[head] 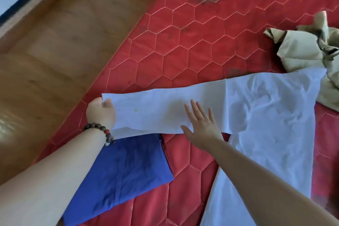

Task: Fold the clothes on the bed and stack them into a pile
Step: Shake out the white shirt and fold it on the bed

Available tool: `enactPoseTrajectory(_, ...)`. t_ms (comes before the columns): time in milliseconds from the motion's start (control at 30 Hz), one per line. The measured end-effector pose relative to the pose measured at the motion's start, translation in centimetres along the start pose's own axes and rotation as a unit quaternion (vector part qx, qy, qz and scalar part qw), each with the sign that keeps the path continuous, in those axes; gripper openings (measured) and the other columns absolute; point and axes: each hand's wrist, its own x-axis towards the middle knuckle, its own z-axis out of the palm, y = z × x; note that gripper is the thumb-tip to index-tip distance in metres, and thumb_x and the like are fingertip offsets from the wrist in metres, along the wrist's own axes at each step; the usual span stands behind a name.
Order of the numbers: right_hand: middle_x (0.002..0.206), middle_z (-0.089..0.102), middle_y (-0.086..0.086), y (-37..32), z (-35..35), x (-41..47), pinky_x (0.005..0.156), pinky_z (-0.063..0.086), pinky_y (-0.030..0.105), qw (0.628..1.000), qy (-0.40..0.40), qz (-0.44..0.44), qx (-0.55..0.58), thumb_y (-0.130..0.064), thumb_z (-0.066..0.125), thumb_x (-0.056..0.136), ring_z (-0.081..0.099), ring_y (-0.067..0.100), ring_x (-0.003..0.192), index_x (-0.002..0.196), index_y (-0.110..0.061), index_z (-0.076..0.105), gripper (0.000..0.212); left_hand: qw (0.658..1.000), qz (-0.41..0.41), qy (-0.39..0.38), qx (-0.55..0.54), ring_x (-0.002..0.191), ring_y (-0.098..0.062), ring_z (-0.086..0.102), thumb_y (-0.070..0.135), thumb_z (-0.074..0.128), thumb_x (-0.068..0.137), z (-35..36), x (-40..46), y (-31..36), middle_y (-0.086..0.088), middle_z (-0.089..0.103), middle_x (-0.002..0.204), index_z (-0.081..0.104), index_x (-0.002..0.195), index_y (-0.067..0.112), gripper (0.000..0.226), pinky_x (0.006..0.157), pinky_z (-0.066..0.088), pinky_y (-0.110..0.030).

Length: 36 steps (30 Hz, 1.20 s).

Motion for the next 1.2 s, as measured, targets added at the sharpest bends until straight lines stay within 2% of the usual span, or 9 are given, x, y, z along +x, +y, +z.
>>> enactPoseTrajectory(133,0.157,-0.027,-0.007,-1.2,0.8,0.5,0.119,-0.012,0.043,1.000,-0.027,0.001,-0.014,-0.055,0.021,0.099,-0.026,0.010,0.144,0.152,-0.029,-0.013,0.068,0.999,-0.044,-0.012,0.019,0.066,-0.026,0.030,0.007,0.042,0.096,-0.7,0.4,-3.4,-0.006,0.027,0.058,0.023,0.056,0.009,0.044,0.058,0.018,-0.035)
enactPoseTrajectory(333,0.158,-0.022,-0.009,-2.3,1.5,1.5,0.120,-0.012,0.042,0.999,-0.042,-0.020,-0.028,-0.055,0.024,0.099,-0.024,0.008,0.144,0.153,-0.026,-0.009,0.070,0.997,-0.044,-0.027,0.057,0.066,-0.027,0.031,0.008,0.044,0.097,-2.0,1.9,-7.0,-0.006,0.026,0.057,0.024,0.055,0.008,0.046,0.059,0.018,-0.036)
enactPoseTrajectory(600,0.158,-0.024,-0.011,-3.9,2.4,2.5,0.119,-0.013,0.043,0.998,-0.047,-0.024,-0.033,-0.051,0.023,0.100,-0.027,0.004,0.141,0.153,-0.027,-0.009,0.067,0.996,-0.053,-0.042,0.062,0.054,-0.024,0.030,0.011,0.050,0.090,-2.7,1.6,-8.9,-0.002,0.030,0.054,0.029,0.057,0.012,0.039,0.047,0.020,-0.032)
enactPoseTrajectory(700,0.160,-0.020,-0.011,-5.2,2.7,2.9,0.119,-0.012,0.042,0.998,-0.035,-0.042,-0.016,-0.047,0.025,0.101,-0.025,0.005,0.142,0.154,-0.031,-0.006,0.063,0.993,-0.073,-0.086,-0.021,0.067,-0.019,0.039,0.020,0.061,0.090,-2.5,1.6,-8.8,0.003,0.039,0.068,0.047,0.077,0.010,0.022,0.057,0.036,-0.032)
enactPoseTrajectory(833,0.162,-0.014,-0.009,-6.6,3.4,3.1,0.120,-0.007,0.043,0.998,-0.021,-0.051,-0.016,-0.039,0.026,0.103,-0.016,0.015,0.148,0.155,-0.030,0.000,0.059,0.983,-0.068,-0.162,-0.046,0.079,-0.020,0.051,0.015,0.065,0.085,-2.6,1.3,-8.5,-0.003,0.056,0.089,0.055,0.098,0.008,0.018,0.061,0.041,-0.029)
enactPoseTrajectory(933,0.161,-0.014,-0.011,-6.5,3.5,3.2,0.120,-0.007,0.041,0.998,-0.018,-0.067,0.006,-0.034,0.029,0.103,-0.015,0.015,0.148,0.154,-0.032,0.003,0.058,0.990,-0.085,-0.113,0.010,0.094,-0.029,0.055,0.005,0.060,0.083,-2.8,0.9,-7.7,-0.011,0.057,0.109,0.056,0.111,0.013,0.030,0.068,0.047,-0.035)
enactPoseTrajectory(1033,0.158,-0.016,-0.013,-5.8,3.1,3.2,0.120,-0.010,0.037,0.997,0.006,-0.068,0.031,-0.031,0.033,0.103,-0.015,0.011,0.148,0.155,-0.031,0.007,0.058,0.991,-0.017,-0.008,0.130,0.120,-0.035,0.044,0.007,0.066,0.082,-2.3,0.1,-5.6,-0.018,0.048,0.129,0.051,0.127,0.014,0.049,0.088,0.043,-0.049)
enactPoseTrajectory(1133,0.162,-0.011,-0.005,-3.5,2.3,3.2,0.120,-0.009,0.041,0.996,0.094,0.001,-0.008,-0.028,0.034,0.101,-0.012,0.013,0.148,0.156,-0.023,0.011,0.060,0.988,0.093,-0.040,0.118,0.125,-0.035,0.039,0.007,0.065,0.083,-0.2,-1.7,-2.3,-0.016,0.043,0.135,0.050,0.131,0.012,0.051,0.094,0.040,-0.050)
enactPoseTrajectory(1200,0.162,-0.009,0.002,-1.3,1.7,3.1,0.118,-0.010,0.046,0.980,0.161,0.116,-0.031,-0.031,0.037,0.099,-0.010,0.018,0.149,0.155,-0.019,0.011,0.063,0.979,0.146,-0.078,0.117,0.127,-0.033,0.036,0.007,0.062,0.083,1.9,-3.0,-0.1,-0.014,0.041,0.136,0.049,0.131,0.012,0.051,0.096,0.037,-0.045)
